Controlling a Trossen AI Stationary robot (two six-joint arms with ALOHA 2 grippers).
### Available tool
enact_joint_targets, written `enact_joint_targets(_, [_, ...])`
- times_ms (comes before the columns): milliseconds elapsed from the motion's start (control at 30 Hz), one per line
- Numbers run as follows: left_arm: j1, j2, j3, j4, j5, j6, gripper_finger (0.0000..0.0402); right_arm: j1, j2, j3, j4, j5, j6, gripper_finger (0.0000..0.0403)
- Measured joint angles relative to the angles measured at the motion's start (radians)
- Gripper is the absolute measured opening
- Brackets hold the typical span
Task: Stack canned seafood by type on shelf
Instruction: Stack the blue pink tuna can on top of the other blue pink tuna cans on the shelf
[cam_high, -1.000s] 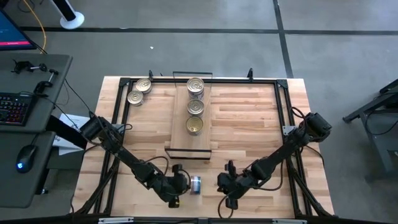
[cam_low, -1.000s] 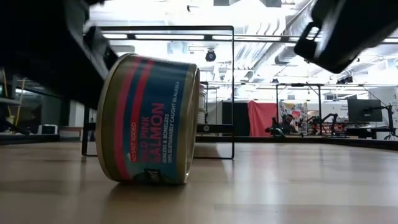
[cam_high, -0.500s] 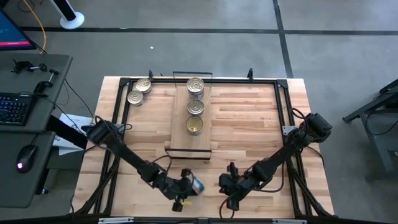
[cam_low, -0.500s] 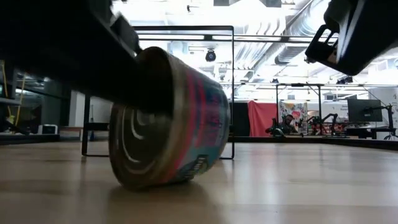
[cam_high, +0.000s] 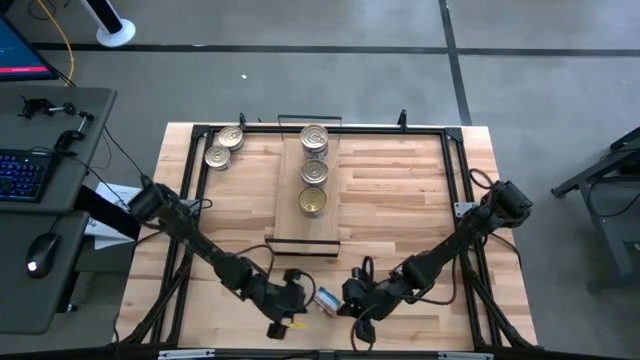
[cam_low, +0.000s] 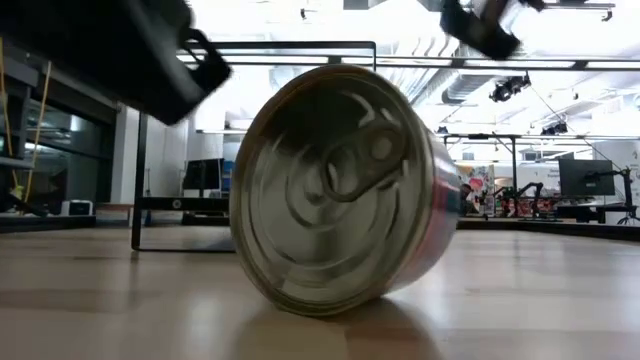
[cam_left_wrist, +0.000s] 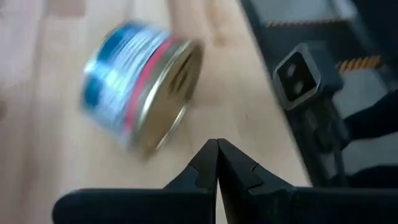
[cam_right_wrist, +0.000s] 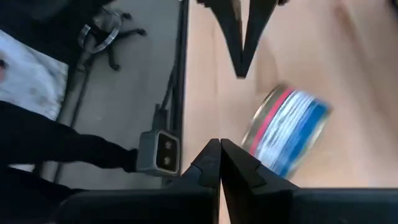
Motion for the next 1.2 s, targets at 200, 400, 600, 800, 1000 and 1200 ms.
enact_joint_targets(200, [-0.072,-0.132,-0.025,-0.233,-0.129,-0.052,0.0,-0.03,0.042,0.293,-0.516,0.002,-0.049,0.0])
enact_joint_targets(400, [-0.134,-0.227,-0.17,-0.218,-0.208,-0.244,0.0,-0.033,0.107,0.445,-0.634,0.017,0.081,0.0006])
enact_joint_targets(600, [-0.141,-0.309,-0.232,-0.217,-0.224,-0.267,0.0,-0.066,0.141,0.446,-0.626,-0.065,0.254,0.0086])
enact_joint_targets(800, [-0.115,-0.347,-0.233,-0.224,-0.213,-0.115,0.0,-0.086,0.185,0.446,-0.53,-0.062,0.243,0.0223])
enact_joint_targets(1000, [-0.083,-0.354,-0.233,-0.22,-0.212,-0.051,0.0,-0.125,0.25,0.446,-0.541,-0.045,0.248,0.0271])
enact_joint_targets(1200, [-0.071,-0.354,-0.233,-0.222,-0.212,-0.051,0.0,-0.144,0.276,0.447,-0.561,-0.019,0.299,0.0272])
